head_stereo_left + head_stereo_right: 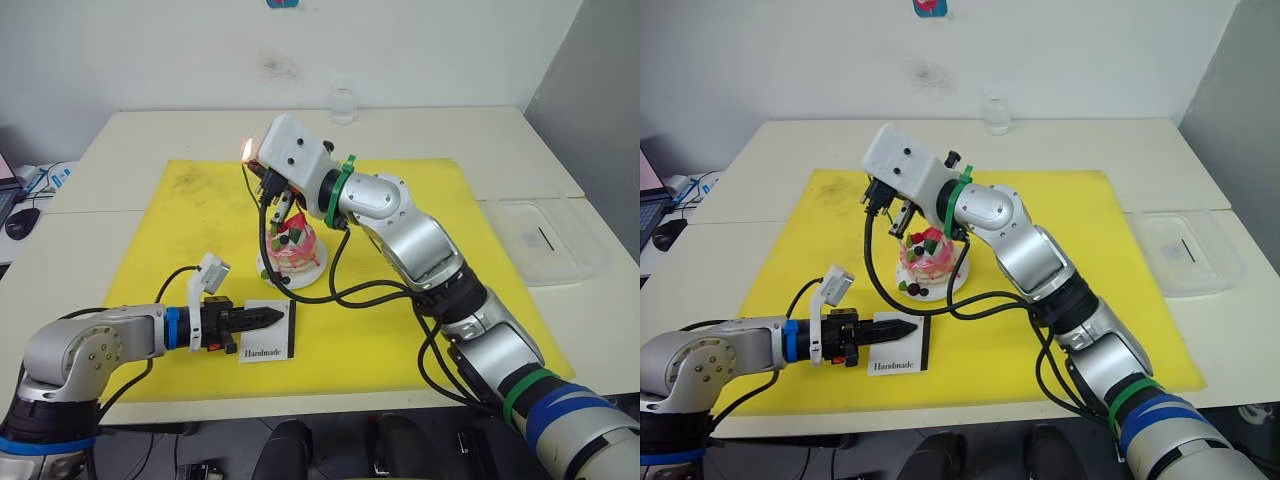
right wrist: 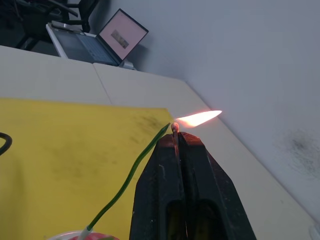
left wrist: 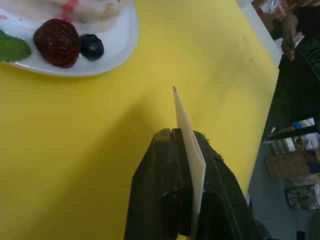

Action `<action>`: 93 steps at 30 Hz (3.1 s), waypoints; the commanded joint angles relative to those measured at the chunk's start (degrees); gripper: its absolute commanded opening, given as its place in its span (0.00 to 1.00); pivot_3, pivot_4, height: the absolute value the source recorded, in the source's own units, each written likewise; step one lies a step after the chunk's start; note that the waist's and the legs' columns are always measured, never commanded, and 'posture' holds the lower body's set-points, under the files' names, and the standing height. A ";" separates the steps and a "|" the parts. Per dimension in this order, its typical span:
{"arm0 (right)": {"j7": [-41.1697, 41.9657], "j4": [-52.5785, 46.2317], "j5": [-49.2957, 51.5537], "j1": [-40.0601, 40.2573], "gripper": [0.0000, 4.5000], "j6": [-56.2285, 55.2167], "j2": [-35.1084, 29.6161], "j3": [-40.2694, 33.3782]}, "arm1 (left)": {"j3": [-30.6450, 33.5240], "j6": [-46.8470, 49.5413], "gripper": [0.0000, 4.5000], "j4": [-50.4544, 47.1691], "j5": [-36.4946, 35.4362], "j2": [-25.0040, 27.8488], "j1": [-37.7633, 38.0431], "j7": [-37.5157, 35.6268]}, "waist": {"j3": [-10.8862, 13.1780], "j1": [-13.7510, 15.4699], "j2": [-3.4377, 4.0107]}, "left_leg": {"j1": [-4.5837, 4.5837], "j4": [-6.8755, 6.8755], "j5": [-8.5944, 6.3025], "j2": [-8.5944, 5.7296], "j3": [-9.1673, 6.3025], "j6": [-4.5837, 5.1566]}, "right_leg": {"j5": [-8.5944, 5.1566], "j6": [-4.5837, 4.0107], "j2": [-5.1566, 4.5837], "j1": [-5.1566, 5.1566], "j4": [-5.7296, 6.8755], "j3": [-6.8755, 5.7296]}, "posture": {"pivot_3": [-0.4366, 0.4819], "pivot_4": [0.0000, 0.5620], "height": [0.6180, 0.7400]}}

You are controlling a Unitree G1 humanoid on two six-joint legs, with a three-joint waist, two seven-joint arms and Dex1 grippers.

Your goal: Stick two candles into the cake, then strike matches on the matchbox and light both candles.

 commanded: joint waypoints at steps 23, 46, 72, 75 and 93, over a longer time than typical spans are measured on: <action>3.72 -0.79 -2.78 -0.97 0.01 -3.96 0.64 -1.67 | 0.13 -0.59 0.00 -0.98 0.56 -1.45 -1.62 0.20 | 0.00 0.01 0.00 | 0.00 0.00 0.00 0.00 0.00 0.00 | 0.01 -0.01 0.00 0.00 0.00 0.00 | 0.48 0.27 1.00; 4.84 -1.56 -2.87 -1.08 0.01 -3.45 0.06 -1.86 | 0.07 -0.31 0.00 -0.89 0.67 -1.96 -2.08 0.30 | 0.00 0.01 0.00 | 0.00 0.00 0.00 0.00 0.00 0.00 | 0.01 -0.01 0.00 0.00 0.00 0.00 | 0.48 0.27 1.00; 5.28 -1.87 -2.92 -1.15 0.01 -3.48 -0.39 -1.98 | -0.17 -0.29 0.00 -0.71 0.69 -1.95 -2.10 -0.24 | 0.00 0.02 0.00 | 0.00 0.00 0.00 0.00 0.00 0.00 | 0.01 -0.01 -0.01 0.00 -0.01 0.00 | 0.48 0.27 1.00; 5.41 -1.84 -2.90 -1.26 0.01 -3.51 -0.37 -2.06 | -0.19 -0.28 0.00 -0.74 0.68 -1.97 -2.06 -0.22 | 0.00 0.02 0.00 | 0.00 -0.01 0.00 0.00 0.00 0.00 | 0.01 -0.01 -0.01 0.00 -0.01 0.00 | 0.48 0.27 1.00; 6.31 -1.96 -1.72 -2.05 0.01 -1.63 0.50 -3.15 | -0.45 -0.44 0.00 -0.44 0.88 -2.12 -2.09 -0.35 | 0.00 0.02 0.00 | 0.00 -0.01 0.00 0.00 0.00 0.00 | 0.01 -0.01 -0.01 0.00 -0.01 0.00 | 0.48 0.27 1.00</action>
